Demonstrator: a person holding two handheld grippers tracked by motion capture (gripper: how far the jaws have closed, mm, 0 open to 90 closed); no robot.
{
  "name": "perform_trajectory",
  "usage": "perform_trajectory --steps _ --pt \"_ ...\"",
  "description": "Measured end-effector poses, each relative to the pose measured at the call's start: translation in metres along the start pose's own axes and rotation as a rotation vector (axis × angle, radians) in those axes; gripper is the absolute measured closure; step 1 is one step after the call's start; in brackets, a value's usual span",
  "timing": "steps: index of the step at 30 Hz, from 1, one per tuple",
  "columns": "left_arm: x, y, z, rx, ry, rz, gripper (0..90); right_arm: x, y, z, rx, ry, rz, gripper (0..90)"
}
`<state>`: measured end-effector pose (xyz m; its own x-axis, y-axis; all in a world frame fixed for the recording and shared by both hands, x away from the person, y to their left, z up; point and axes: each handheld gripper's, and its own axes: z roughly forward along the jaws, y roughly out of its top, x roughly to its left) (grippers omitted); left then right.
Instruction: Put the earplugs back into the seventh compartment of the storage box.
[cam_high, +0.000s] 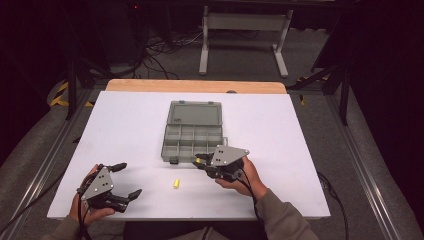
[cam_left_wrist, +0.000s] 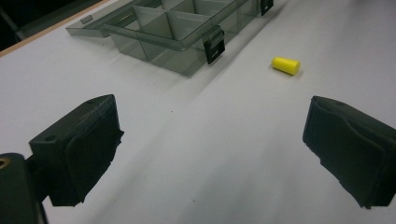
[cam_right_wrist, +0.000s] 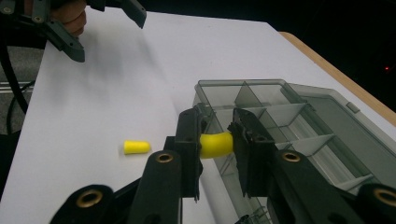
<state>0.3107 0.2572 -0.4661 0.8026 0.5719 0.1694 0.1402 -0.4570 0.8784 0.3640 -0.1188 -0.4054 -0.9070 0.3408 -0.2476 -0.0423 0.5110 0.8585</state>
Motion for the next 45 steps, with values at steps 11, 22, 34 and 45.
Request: perform_trajectory --steps 11,22,34,45 --pt "0.000 0.000 0.000 0.001 -0.002 0.001 4.9 -0.004 0.000 -0.004 -0.017 -0.042 0.009 72.9" --pt "0.000 0.000 0.001 0.005 -0.005 0.003 5.0 -0.012 -0.002 -0.009 -0.038 -0.099 0.034 72.5" --pt "-0.001 0.000 0.002 0.011 -0.008 0.003 5.1 -0.018 -0.005 -0.008 -0.043 -0.142 0.062 71.1" --pt "-0.001 -0.001 0.003 0.012 -0.009 0.001 5.1 -0.023 -0.013 0.007 -0.021 -0.153 0.100 70.4"
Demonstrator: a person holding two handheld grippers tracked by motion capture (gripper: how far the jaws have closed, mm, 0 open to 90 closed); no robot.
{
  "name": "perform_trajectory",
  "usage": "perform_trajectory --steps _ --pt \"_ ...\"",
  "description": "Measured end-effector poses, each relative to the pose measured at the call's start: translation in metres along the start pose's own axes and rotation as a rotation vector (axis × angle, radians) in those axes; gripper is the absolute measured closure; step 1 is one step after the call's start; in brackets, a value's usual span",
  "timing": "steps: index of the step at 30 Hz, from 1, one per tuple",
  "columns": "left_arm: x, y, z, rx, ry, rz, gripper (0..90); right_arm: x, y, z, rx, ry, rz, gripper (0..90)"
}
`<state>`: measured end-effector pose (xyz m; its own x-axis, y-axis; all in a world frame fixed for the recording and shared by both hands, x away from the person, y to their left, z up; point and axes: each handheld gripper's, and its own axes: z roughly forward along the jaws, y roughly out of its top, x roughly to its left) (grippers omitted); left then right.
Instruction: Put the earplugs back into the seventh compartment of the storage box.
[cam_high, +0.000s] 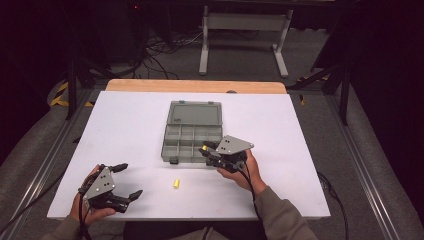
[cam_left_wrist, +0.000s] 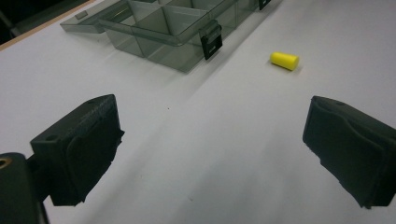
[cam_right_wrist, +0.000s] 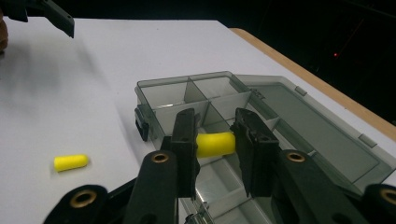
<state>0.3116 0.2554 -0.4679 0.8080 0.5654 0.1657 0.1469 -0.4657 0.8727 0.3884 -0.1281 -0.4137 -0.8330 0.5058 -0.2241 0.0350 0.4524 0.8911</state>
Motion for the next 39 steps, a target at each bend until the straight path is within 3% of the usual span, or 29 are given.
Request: perform_trajectory --steps 13,21,32,39 --pt "0.000 0.000 0.001 0.008 -0.007 0.004 5.1 -0.007 -0.014 0.024 0.067 -0.001 0.080 69.0" --pt "0.000 0.000 0.001 0.010 -0.007 0.009 5.1 -0.009 -0.019 0.030 0.099 -0.002 0.101 65.6" --pt "0.000 0.000 0.001 0.012 -0.007 0.010 5.1 -0.010 -0.019 0.028 0.090 -0.012 0.109 63.2" --pt "0.000 0.000 0.000 0.009 -0.007 0.005 5.2 -0.009 -0.016 0.023 0.066 -0.023 0.109 56.6"
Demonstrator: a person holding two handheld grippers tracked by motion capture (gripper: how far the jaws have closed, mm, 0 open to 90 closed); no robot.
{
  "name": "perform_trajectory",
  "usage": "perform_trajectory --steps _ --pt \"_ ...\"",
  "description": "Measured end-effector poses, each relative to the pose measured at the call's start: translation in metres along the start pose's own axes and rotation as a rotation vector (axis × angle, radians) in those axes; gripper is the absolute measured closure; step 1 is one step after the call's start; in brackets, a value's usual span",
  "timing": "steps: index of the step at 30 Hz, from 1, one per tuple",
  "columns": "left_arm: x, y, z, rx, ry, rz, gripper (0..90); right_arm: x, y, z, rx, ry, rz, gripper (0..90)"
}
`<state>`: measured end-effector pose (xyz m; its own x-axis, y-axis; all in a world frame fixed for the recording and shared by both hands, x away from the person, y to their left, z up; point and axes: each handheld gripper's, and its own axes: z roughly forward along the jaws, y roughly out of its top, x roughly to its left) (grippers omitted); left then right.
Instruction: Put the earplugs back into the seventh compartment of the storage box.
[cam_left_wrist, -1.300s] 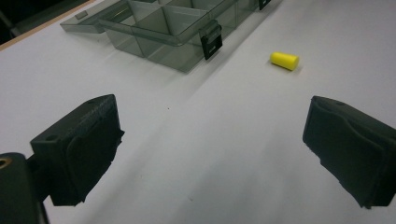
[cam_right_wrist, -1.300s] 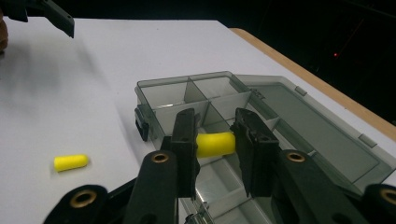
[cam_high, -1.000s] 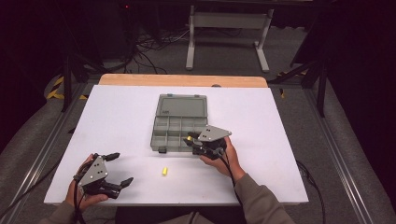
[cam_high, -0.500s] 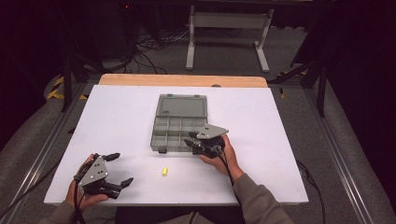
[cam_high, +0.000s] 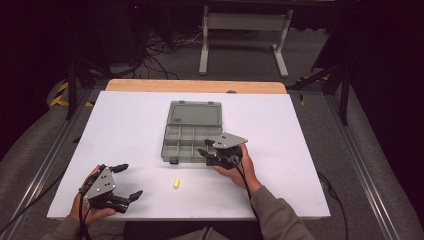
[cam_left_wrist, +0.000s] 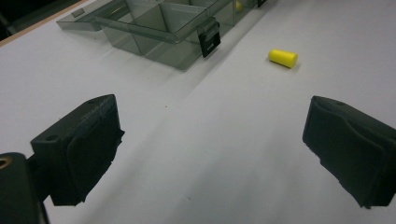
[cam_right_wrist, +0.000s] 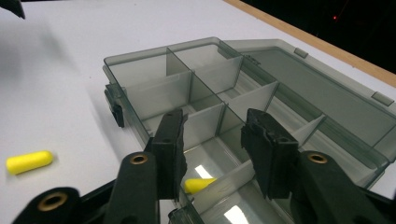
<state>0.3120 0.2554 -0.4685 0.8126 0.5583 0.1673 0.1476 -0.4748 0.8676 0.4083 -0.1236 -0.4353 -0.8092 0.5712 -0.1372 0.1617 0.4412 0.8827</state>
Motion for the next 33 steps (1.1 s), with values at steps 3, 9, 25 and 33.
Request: perform_trajectory --steps 3,9,25,33 --pt "0.000 0.000 0.000 0.001 0.000 0.000 5.1 0.004 0.003 -0.004 -0.015 -0.002 -0.014 49.3" --pt "0.000 0.000 0.000 0.002 0.002 0.001 5.2 0.011 0.007 -0.008 -0.038 -0.001 -0.034 41.2" --pt "0.000 0.000 -0.001 0.002 0.002 0.003 5.1 0.038 0.015 -0.012 -0.053 0.022 -0.093 23.5" --pt "0.000 0.000 -0.001 0.002 0.002 0.003 5.1 0.050 0.016 -0.010 -0.044 0.055 -0.106 20.8"
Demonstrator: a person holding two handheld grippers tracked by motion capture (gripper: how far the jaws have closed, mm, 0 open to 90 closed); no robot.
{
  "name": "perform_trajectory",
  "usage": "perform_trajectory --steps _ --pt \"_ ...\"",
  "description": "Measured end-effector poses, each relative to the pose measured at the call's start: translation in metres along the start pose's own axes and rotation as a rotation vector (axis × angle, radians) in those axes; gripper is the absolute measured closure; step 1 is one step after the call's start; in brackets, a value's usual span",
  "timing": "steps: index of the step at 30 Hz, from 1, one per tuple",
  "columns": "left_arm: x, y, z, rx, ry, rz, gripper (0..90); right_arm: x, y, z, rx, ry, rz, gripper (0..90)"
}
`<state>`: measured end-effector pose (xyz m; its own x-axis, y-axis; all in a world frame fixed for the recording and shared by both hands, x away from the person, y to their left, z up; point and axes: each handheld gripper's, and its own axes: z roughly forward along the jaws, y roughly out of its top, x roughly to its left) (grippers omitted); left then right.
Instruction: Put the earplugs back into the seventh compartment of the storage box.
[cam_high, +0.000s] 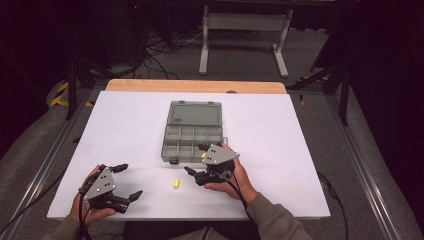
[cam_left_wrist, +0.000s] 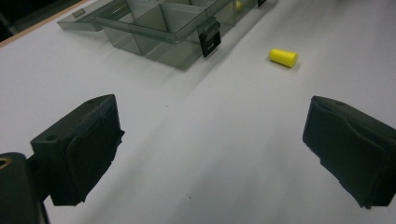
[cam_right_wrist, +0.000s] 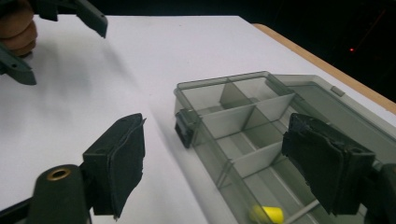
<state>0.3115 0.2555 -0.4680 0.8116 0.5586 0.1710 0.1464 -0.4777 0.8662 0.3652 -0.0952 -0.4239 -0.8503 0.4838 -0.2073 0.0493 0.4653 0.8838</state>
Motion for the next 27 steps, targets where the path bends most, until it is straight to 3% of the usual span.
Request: perform_trajectory --steps 9,14,21,23,27 --pt "0.000 0.000 0.000 0.000 0.000 -0.001 5.1 0.019 -0.001 0.010 0.035 0.078 -0.026 19.8" --pt "0.000 0.000 0.000 0.002 -0.002 0.000 5.1 0.024 -0.004 0.015 0.052 0.118 -0.009 19.7" --pt "0.000 0.000 0.000 0.005 -0.003 0.002 5.1 0.032 -0.009 0.027 0.106 0.186 -0.004 19.3" --pt "0.000 0.000 0.001 0.006 -0.003 0.002 5.1 0.035 -0.012 0.033 0.138 0.231 0.001 21.6" --pt "0.000 0.000 0.001 0.009 -0.004 0.004 5.1 0.038 -0.015 0.042 0.177 0.247 -0.011 26.1"
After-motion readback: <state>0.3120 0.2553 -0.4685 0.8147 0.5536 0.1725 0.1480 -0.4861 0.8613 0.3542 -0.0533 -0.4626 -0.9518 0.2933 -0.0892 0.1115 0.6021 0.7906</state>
